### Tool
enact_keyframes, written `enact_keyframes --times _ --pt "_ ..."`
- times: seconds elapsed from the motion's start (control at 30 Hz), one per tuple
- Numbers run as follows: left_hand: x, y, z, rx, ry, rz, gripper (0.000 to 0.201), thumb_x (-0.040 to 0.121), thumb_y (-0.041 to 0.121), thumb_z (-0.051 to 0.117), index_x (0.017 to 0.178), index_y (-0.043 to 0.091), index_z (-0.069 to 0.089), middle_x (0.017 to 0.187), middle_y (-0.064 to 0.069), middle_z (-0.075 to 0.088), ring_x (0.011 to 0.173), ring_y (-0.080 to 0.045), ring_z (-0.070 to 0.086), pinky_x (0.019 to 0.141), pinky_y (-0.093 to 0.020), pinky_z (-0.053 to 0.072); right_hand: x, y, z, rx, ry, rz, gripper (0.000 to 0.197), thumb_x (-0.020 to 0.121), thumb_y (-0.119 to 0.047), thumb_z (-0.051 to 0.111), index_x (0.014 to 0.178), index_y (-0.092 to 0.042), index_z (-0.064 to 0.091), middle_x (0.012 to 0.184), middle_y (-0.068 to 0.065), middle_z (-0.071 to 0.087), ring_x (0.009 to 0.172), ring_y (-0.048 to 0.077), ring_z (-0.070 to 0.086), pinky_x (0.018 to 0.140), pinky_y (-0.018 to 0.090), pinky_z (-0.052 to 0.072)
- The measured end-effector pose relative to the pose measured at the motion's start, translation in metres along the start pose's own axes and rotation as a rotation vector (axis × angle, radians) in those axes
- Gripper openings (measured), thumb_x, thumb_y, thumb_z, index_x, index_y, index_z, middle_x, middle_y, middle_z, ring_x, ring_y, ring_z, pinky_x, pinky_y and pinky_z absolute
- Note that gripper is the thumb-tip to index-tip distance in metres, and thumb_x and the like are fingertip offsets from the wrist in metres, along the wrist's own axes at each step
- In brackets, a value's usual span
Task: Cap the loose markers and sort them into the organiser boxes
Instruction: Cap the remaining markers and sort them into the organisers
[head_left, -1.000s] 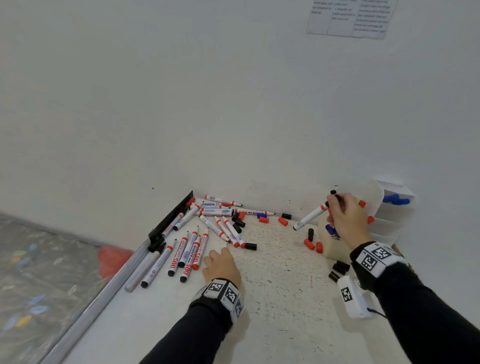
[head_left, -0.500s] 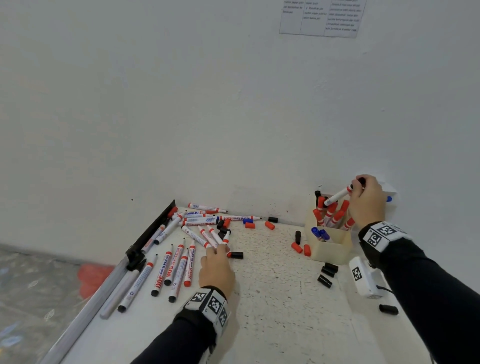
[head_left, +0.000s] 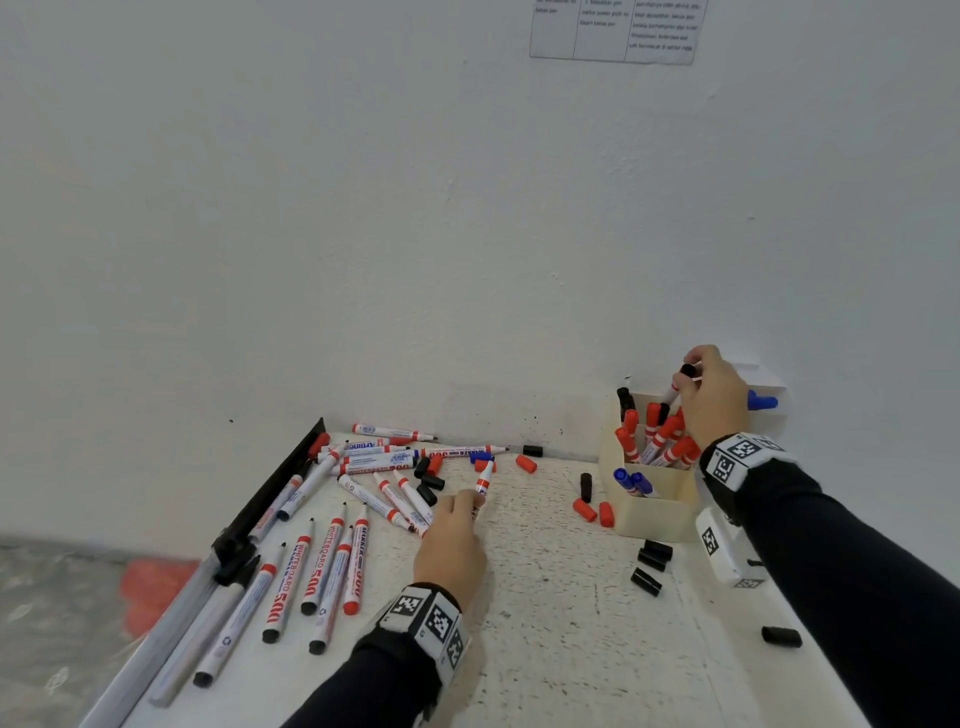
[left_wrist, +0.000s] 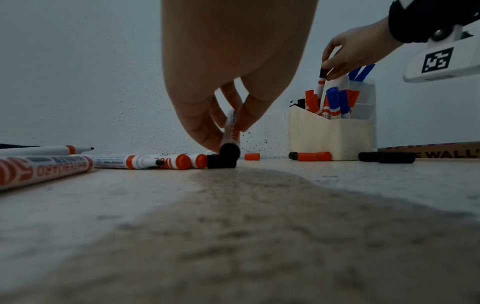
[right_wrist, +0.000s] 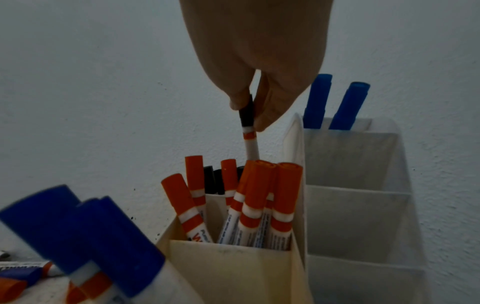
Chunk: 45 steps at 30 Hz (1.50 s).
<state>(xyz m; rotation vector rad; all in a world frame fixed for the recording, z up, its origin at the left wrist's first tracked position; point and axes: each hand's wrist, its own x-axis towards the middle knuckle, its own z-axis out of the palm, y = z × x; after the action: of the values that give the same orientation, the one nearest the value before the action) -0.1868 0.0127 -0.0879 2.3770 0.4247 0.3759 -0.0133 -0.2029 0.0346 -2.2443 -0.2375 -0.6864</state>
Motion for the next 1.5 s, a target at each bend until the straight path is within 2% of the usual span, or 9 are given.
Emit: enact_keyframes --times 0.13,0.3,0.43,0.57,0.73,0.83,0.97,1.13,1.5 --pt "0.000 -0.003 0.002 -0.048 -0.005 -0.009 0.041 0.089 -0.002 0.046 0.126 0.017 0.044 0.129 -0.002 0.044 0.096 -0.007 0.044 0.082 -0.014 0.036 0.006 0.009 0.013 -0.089 -0.144 0.037 0.022 0.095 -0.010 0.045 0.111 0.000 0.056 0.108 0.021 0.060 0.095 0.032 0.057 0.081 0.034 0.043" --pt "0.001 -0.007 0.006 -0.081 -0.015 -0.028 0.038 0.090 0.002 0.049 0.124 0.019 0.046 0.128 0.001 0.045 0.096 -0.003 0.041 0.082 -0.012 0.033 0.004 0.017 0.027 -0.445 -0.613 0.046 0.029 0.100 -0.026 0.028 0.107 -0.008 0.050 0.113 0.018 0.058 0.104 0.032 0.056 0.093 0.039 0.042" --pt "0.002 -0.007 0.005 -0.103 -0.036 -0.044 0.037 0.090 0.003 0.049 0.123 0.018 0.046 0.125 0.001 0.046 0.096 -0.004 0.042 0.081 -0.013 0.033 0.005 0.018 0.028 -0.473 -0.499 -0.016 0.042 0.099 -0.027 0.033 0.132 -0.004 0.043 0.144 0.017 0.037 0.125 0.033 0.043 0.106 0.041 0.032" --pt "0.002 -0.004 0.005 -0.146 -0.079 -0.051 0.032 0.092 0.006 0.047 0.122 0.017 0.044 0.117 -0.001 0.047 0.083 -0.004 0.047 0.065 -0.009 0.035 -0.009 0.002 0.009 -0.110 -0.285 -0.011 0.021 0.095 -0.017 0.043 0.101 -0.006 0.060 0.098 0.012 0.062 0.090 0.025 0.057 0.077 0.030 0.045" --pt "0.004 0.000 0.005 -0.186 -0.071 -0.047 0.021 0.097 0.011 0.038 0.117 0.012 0.044 0.084 0.003 0.049 0.065 -0.006 0.045 0.058 -0.014 0.038 -0.035 -0.020 -0.035 -0.056 -0.669 0.122 0.017 0.090 -0.016 0.051 0.074 -0.016 0.058 0.062 0.002 0.054 0.047 0.011 0.046 0.043 0.018 0.035" --pt "0.001 0.001 0.003 -0.195 -0.089 -0.056 0.021 0.095 0.016 0.045 0.116 0.011 0.045 0.077 0.006 0.048 0.060 -0.007 0.044 0.054 -0.015 0.037 -0.052 -0.007 -0.057 -0.233 -0.939 0.243 0.011 0.087 -0.015 0.056 0.078 -0.012 0.061 0.059 0.002 0.055 0.040 0.010 0.043 0.039 0.018 0.035" --pt "-0.001 0.003 0.001 -0.168 -0.100 -0.047 0.026 0.093 0.015 0.050 0.118 0.008 0.047 0.090 -0.002 0.054 0.065 -0.006 0.047 0.055 -0.013 0.036 -0.084 0.021 -0.072 -0.452 -1.107 0.355 0.015 0.087 -0.014 0.055 0.100 -0.011 0.063 0.085 0.002 0.063 0.061 0.013 0.053 0.051 0.018 0.043" --pt "-0.003 0.007 0.001 -0.136 -0.155 -0.021 0.029 0.090 0.015 0.057 0.117 0.010 0.048 0.099 -0.004 0.055 0.075 -0.011 0.051 0.061 -0.016 0.039 -0.132 0.084 -0.071 -0.911 -1.020 0.210 0.036 0.089 -0.014 0.048 0.124 -0.015 0.051 0.130 0.005 0.053 0.116 0.024 0.054 0.097 0.032 0.045" --pt "-0.007 0.006 -0.001 -0.068 -0.230 0.070 0.025 0.093 0.021 0.053 0.117 0.018 0.054 0.101 0.002 0.059 0.088 -0.011 0.052 0.077 -0.021 0.042 -0.149 0.068 -0.036 -0.422 -0.696 0.161 0.008 0.093 -0.024 0.048 0.098 -0.017 0.048 0.110 0.008 0.060 0.086 0.018 0.050 0.075 0.024 0.037"
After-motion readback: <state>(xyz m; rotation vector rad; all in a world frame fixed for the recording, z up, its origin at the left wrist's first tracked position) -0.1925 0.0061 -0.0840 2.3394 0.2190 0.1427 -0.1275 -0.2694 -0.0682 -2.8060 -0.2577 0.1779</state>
